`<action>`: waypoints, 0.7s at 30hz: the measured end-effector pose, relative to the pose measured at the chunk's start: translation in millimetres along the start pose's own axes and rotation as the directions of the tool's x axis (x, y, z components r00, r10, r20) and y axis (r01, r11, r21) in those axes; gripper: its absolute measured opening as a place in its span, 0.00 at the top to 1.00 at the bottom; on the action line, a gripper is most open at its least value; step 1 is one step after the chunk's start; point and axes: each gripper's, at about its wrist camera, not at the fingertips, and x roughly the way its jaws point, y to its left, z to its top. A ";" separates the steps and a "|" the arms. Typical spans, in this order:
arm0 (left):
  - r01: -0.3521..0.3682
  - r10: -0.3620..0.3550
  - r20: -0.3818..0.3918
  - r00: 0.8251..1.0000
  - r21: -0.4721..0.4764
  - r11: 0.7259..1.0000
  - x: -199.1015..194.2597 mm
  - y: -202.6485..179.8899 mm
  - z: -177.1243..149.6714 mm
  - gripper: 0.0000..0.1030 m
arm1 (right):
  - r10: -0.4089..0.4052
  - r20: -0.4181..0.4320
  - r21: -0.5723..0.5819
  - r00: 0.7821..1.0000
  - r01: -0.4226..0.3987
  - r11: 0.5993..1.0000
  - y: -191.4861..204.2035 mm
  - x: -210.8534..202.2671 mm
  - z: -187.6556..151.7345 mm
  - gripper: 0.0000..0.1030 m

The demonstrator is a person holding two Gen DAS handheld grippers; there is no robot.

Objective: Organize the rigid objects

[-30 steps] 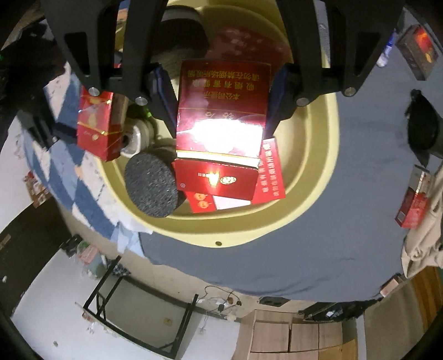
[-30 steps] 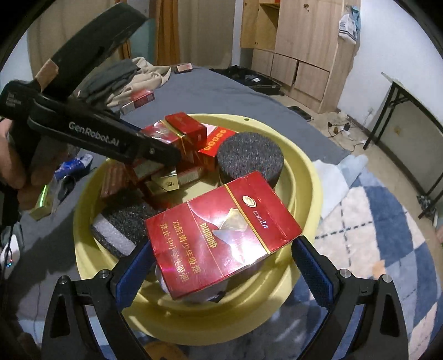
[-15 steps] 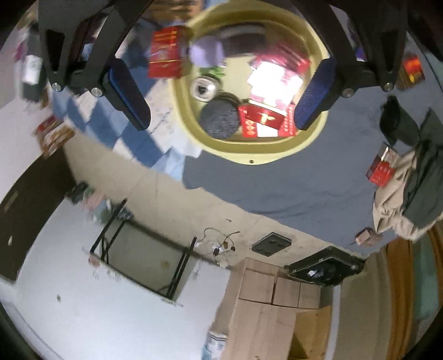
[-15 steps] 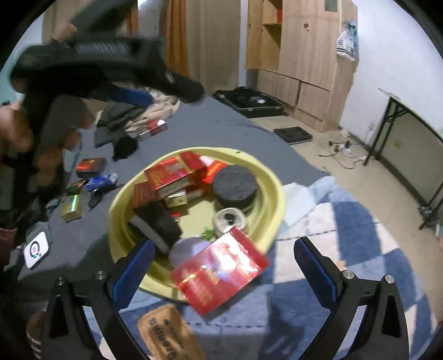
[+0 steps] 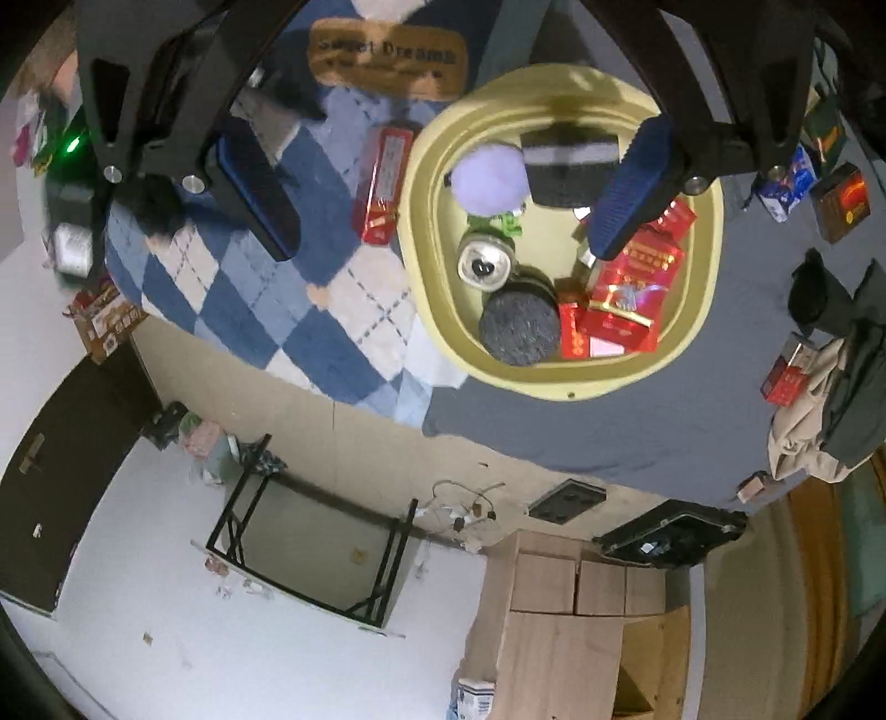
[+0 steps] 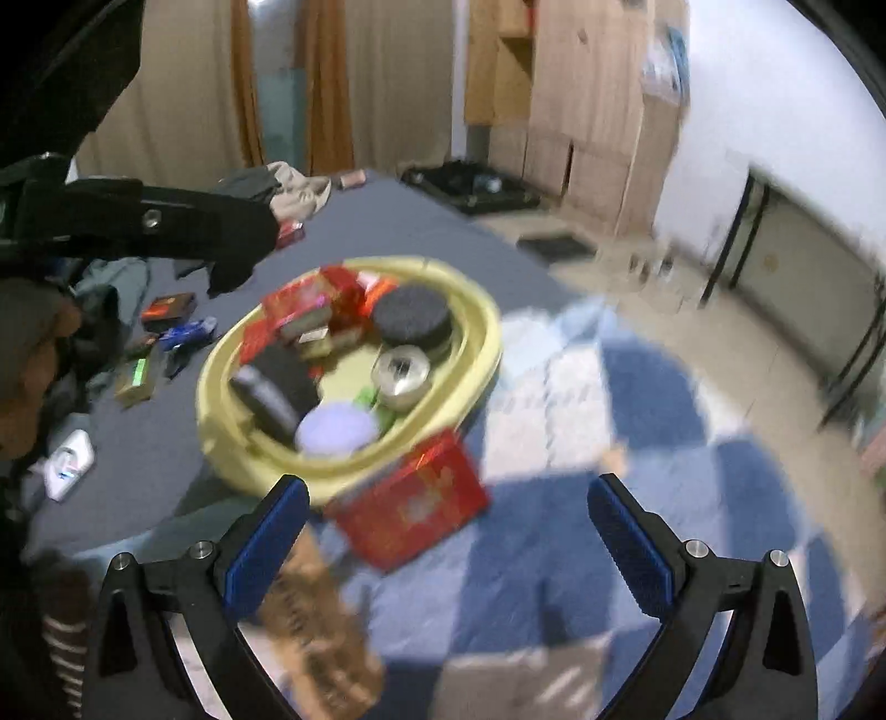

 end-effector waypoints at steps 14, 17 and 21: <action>0.037 -0.034 0.022 0.999 -0.161 0.986 0.8 33.9 11.7 0.00 | 0.255 0.012 0.571 0.967 -0.216 0.792 -30.8 91.7 -29.4 0.14; 0.034 -0.028 0.039 0.999 -0.167 0.985 -3.1 37.2 14.9 0.00 | 0.251 0.036 0.586 0.967 -0.224 0.779 -35.3 101.7 -30.6 0.37; 0.021 -0.012 0.059 0.998 -0.165 0.986 -6.9 41.3 20.2 0.00 | 0.211 0.142 0.476 0.967 -0.254 0.842 -25.8 77.6 -14.4 0.37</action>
